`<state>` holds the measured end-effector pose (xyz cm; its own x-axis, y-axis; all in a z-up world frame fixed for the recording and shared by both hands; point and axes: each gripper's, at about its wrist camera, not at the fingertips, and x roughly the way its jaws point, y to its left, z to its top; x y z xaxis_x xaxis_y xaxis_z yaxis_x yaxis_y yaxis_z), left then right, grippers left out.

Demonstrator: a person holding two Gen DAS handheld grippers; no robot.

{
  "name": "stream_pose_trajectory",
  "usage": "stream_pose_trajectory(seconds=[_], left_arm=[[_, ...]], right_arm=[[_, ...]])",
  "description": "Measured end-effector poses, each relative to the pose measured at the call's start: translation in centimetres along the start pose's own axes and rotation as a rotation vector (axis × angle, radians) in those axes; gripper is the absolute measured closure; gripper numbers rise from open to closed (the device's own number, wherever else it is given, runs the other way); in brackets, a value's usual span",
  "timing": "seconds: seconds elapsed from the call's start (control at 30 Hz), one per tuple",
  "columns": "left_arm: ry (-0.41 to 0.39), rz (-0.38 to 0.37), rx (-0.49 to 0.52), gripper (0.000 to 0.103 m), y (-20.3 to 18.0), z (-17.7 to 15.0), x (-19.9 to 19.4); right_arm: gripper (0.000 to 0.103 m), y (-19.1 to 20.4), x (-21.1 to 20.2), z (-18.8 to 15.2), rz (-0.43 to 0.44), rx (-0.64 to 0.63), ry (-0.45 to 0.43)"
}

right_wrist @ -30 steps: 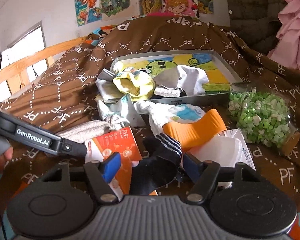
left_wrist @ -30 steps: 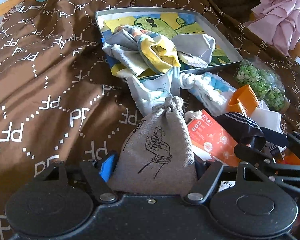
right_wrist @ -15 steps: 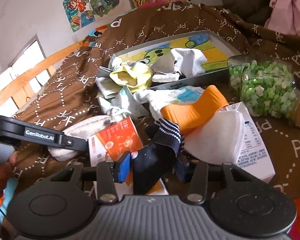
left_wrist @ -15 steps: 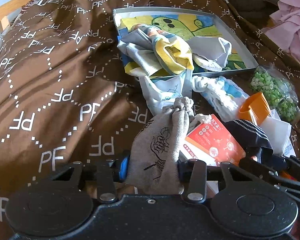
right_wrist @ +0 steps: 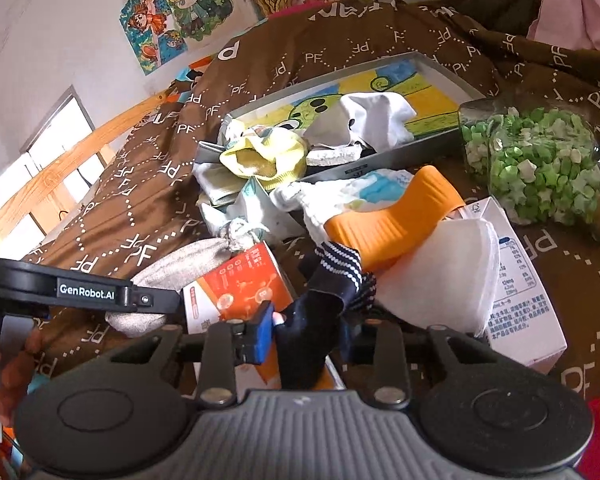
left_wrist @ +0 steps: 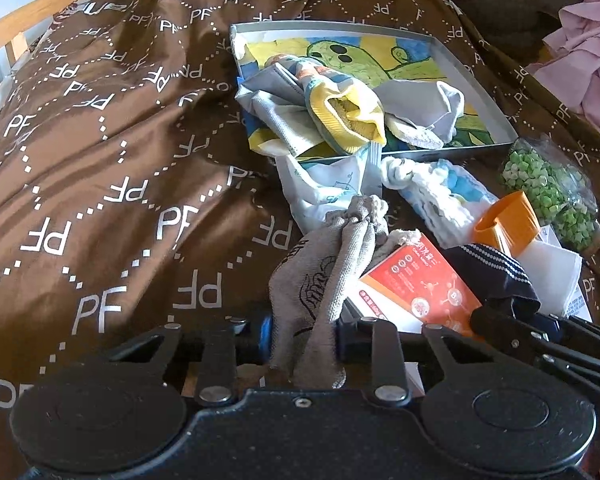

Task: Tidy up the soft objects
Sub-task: 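Lift the pouch and black sock and carry both over the tray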

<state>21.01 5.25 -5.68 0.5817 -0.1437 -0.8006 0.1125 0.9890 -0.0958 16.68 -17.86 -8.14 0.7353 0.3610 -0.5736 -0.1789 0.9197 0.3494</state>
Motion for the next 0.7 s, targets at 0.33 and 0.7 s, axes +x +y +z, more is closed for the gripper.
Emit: stream_pose_trajectory(seconds=[0.33, 0.7], left_arm=[[0.023, 0.033, -0.014, 0.077, -0.3, -0.4, -0.5], [-0.026, 0.019, -0.008, 0.08, -0.3, -0.8, -2.6]], right_arm=[[0.075, 0.5, -0.2, -0.2, -0.017, -0.026, -0.013], [0.088, 0.6, -0.6, -0.2, -0.042, -0.037, -0.036]])
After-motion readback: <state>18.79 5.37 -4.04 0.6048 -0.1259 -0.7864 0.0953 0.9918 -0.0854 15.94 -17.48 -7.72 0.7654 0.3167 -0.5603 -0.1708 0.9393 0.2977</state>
